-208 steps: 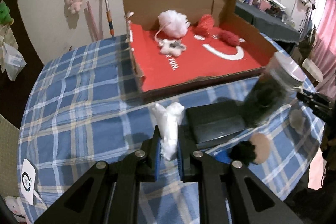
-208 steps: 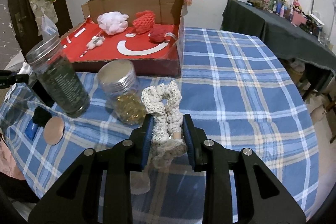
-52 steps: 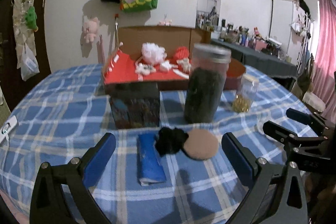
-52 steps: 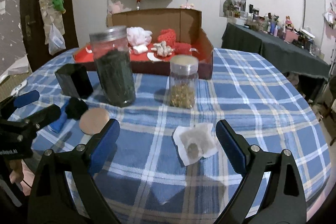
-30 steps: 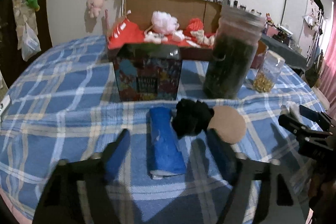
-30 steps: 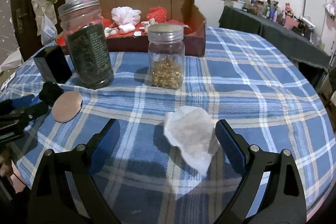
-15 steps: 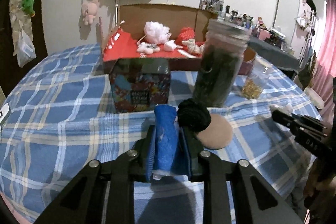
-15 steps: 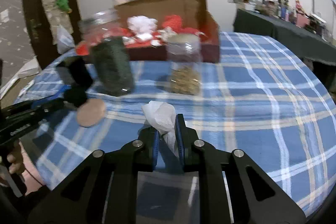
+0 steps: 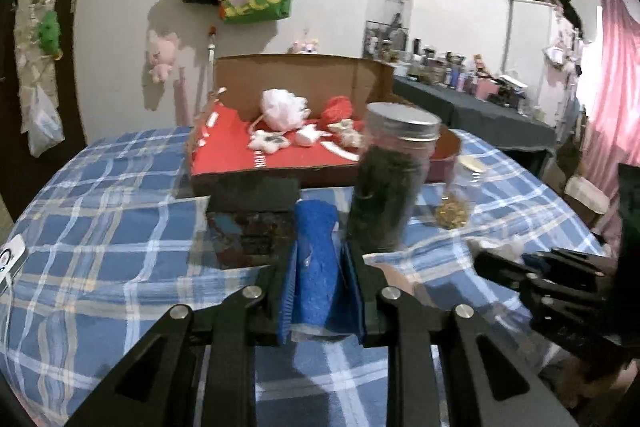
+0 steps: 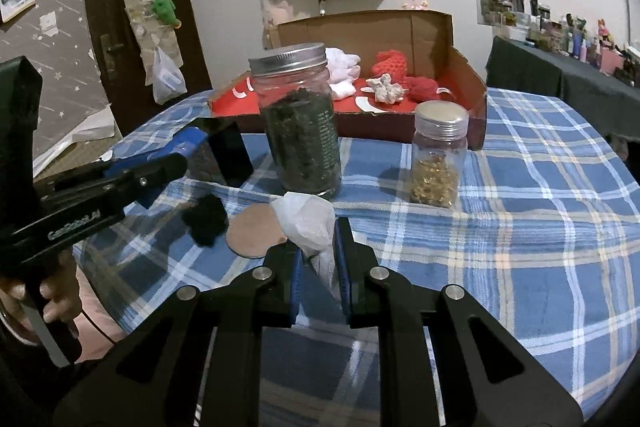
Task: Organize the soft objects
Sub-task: 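Grasp the blue rolled cloth with the left tool while the right tool grasps the white tissue, then lift both items and carry them toward the red-lined box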
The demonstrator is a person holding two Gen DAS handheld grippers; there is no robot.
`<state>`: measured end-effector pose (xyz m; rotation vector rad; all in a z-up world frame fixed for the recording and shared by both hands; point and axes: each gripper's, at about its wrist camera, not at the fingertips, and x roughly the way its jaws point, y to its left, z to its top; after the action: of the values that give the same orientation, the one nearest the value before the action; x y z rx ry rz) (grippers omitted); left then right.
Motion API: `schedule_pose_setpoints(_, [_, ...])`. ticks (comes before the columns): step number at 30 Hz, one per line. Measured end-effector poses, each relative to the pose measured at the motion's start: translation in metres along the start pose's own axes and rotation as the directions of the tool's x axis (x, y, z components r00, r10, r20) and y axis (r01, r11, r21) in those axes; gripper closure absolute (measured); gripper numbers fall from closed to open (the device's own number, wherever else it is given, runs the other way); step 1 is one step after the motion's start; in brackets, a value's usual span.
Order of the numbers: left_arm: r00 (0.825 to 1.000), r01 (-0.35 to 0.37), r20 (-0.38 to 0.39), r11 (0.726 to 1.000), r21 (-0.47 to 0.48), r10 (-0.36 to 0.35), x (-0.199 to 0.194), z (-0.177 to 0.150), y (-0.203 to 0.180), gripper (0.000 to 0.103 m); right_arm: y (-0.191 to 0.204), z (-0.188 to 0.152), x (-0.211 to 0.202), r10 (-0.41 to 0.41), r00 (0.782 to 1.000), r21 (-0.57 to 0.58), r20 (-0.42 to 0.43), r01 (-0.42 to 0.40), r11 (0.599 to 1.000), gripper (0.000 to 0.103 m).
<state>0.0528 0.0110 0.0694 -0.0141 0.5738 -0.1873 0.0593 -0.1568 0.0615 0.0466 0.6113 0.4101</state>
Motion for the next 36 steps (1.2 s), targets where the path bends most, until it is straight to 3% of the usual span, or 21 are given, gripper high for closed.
schedule_pose_setpoints(7, [0.986, 0.161, -0.053, 0.987, 0.005, -0.160, 0.009, -0.008, -0.019, 0.079, 0.002, -0.005, 0.008, 0.017, 1.000, 0.016, -0.023, -0.017, 1.000, 0.089])
schedule_pose_setpoints(13, [0.971, 0.215, -0.105, 0.977, -0.015, -0.215, 0.026, -0.020, -0.029, 0.079, 0.000, -0.008, 0.013, 0.022, 0.999, 0.027, -0.040, -0.021, 0.999, 0.089])
schedule_pose_setpoints(36, [0.966, 0.229, -0.109, 0.972, -0.056, -0.234, 0.021, -0.018, -0.016, 0.079, -0.008, -0.009, 0.012, 0.003, 0.998, 0.031, -0.064, -0.001, 1.000, 0.089])
